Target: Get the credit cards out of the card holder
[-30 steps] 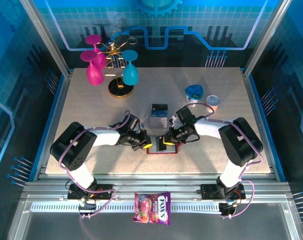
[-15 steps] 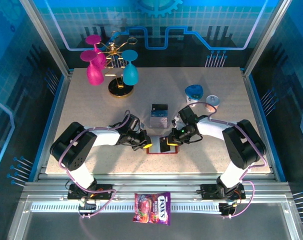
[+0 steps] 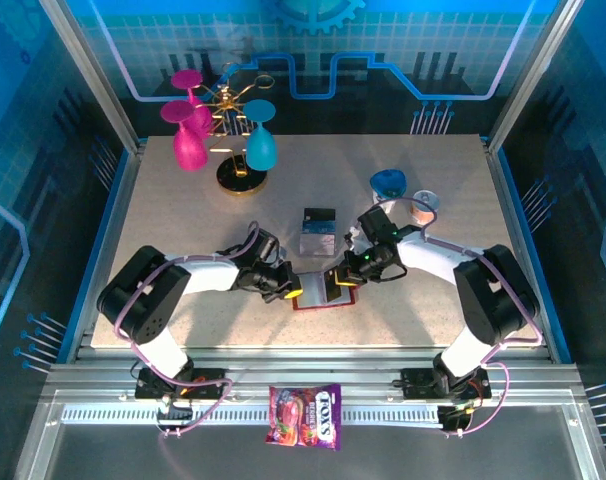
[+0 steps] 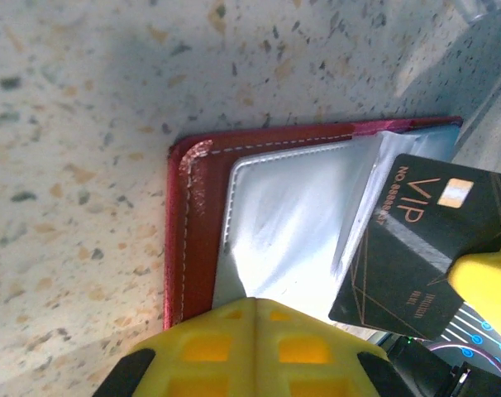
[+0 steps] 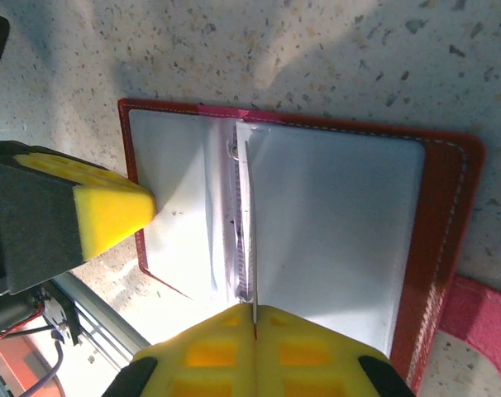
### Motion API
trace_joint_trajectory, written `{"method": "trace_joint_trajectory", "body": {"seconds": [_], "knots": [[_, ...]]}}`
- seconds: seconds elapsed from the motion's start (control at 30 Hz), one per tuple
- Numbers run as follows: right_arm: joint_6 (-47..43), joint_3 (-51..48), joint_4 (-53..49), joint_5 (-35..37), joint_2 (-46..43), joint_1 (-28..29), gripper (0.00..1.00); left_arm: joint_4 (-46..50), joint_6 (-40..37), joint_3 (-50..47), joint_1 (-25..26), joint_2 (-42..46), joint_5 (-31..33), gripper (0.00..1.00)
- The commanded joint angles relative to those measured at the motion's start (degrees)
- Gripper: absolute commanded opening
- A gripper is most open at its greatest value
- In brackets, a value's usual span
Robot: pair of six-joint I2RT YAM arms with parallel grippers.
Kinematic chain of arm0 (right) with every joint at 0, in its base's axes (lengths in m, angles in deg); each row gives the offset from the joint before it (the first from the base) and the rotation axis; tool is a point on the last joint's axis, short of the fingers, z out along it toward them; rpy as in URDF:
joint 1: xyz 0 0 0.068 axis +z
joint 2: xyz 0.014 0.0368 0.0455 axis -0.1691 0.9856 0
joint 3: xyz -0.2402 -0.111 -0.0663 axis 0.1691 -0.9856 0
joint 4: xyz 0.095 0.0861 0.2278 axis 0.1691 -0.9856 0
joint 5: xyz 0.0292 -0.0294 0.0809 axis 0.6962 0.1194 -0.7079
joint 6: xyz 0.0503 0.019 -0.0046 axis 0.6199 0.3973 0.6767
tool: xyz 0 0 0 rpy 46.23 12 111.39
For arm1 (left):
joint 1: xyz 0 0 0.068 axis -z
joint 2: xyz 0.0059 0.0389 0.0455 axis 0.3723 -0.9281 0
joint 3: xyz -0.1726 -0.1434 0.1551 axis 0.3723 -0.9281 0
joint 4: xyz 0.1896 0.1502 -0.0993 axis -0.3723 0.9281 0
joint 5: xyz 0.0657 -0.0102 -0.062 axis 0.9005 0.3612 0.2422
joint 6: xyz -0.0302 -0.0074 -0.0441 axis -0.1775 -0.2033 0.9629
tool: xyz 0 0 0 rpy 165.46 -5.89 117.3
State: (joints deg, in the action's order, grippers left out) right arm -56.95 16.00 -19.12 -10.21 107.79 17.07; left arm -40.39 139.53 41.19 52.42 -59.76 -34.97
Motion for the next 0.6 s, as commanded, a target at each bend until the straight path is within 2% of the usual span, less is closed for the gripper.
{"method": "trace_joint_trajectory", "body": {"seconds": [0.0,0.23,0.57], "knots": [[-1.5,2.3,-3.0,0.8,-2.1,-0.8,0.05,4.8,-2.1,-1.2,-0.5,1.3,1.4,0.05],[-6.7,6.7,-8.3,2.1,-2.1,-0.8,0.0,5.3,-3.0,-2.0,-1.7,2.5,1.3,0.06],[-15.7,13.4,-14.4,2.7,-0.4,-0.7,0.0,6.0,-4.7,-2.5,-3.8,3.2,1.1,0.07]]}}
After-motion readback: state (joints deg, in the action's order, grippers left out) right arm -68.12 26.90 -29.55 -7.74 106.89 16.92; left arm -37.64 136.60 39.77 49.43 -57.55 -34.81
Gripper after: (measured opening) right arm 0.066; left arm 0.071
